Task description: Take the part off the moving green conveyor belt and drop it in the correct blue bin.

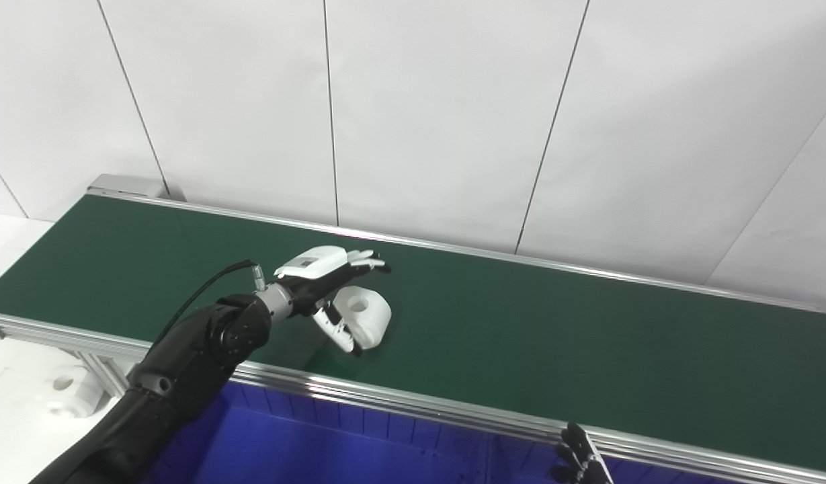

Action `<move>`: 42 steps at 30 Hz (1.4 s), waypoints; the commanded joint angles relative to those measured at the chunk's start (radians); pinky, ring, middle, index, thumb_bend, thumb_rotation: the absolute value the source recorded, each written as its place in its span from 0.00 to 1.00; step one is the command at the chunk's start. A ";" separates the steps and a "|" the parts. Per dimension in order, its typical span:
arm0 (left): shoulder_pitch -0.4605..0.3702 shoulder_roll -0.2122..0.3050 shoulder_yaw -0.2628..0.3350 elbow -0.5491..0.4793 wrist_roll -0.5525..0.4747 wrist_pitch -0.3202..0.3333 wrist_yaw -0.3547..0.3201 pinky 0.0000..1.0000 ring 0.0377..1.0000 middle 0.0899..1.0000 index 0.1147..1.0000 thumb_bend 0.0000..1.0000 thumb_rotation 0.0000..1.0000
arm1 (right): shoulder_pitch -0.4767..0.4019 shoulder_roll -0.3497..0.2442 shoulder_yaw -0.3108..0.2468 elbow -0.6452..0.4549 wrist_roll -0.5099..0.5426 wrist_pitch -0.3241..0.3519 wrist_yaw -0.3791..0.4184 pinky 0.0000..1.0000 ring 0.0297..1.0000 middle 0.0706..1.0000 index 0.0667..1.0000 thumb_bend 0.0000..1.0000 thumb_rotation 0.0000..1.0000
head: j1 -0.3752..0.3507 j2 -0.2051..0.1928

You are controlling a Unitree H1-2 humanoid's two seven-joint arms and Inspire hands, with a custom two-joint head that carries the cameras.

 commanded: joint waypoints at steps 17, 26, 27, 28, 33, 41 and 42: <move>0.001 -0.093 0.007 0.082 -0.012 -0.018 0.199 0.52 0.44 0.48 0.40 0.50 0.00 | -0.006 0.005 -0.012 -0.021 0.032 -0.059 0.011 0.89 0.91 0.94 0.94 0.72 0.60 | 0.000 0.004; 0.054 -0.126 0.060 0.060 -0.062 -0.058 0.311 0.51 0.44 0.48 0.41 0.50 0.00 | -0.003 0.006 -0.011 -0.028 0.011 -0.060 -0.002 0.88 0.91 0.93 0.94 0.72 0.63 | -0.014 0.017; 0.065 -0.127 0.070 0.041 -0.074 -0.056 0.308 0.52 0.44 0.48 0.40 0.50 0.00 | -0.001 0.007 -0.009 -0.032 0.006 -0.060 -0.006 0.88 0.91 0.93 0.94 0.72 0.63 | -0.029 0.025; 0.082 -0.126 0.081 0.009 -0.091 -0.061 0.303 0.52 0.45 0.48 0.40 0.50 0.00 | 0.001 0.008 -0.008 -0.035 -0.001 -0.060 -0.012 0.88 0.91 0.93 0.94 0.72 0.64 | -0.033 0.027; 0.205 -0.097 0.131 -0.249 -0.220 -0.066 0.219 0.48 0.44 0.46 0.42 0.50 0.00 | 0.011 0.025 0.004 -0.062 -0.027 -0.059 -0.037 0.88 0.89 0.92 0.94 0.75 0.67 | -0.146 0.083; 0.377 -0.083 0.145 -0.440 -0.323 -0.134 0.156 0.44 0.42 0.47 0.43 0.50 0.00 | -0.003 0.049 0.031 -0.077 -0.053 -0.059 -0.058 0.88 0.91 0.93 0.93 0.73 0.63 | -0.273 0.133; 0.395 -0.084 0.141 -0.447 -0.317 -0.138 0.156 0.43 0.41 0.47 0.43 0.50 0.00 | -0.004 0.052 0.031 -0.078 -0.056 -0.058 -0.062 0.88 0.91 0.93 0.93 0.73 0.63 | -0.280 0.138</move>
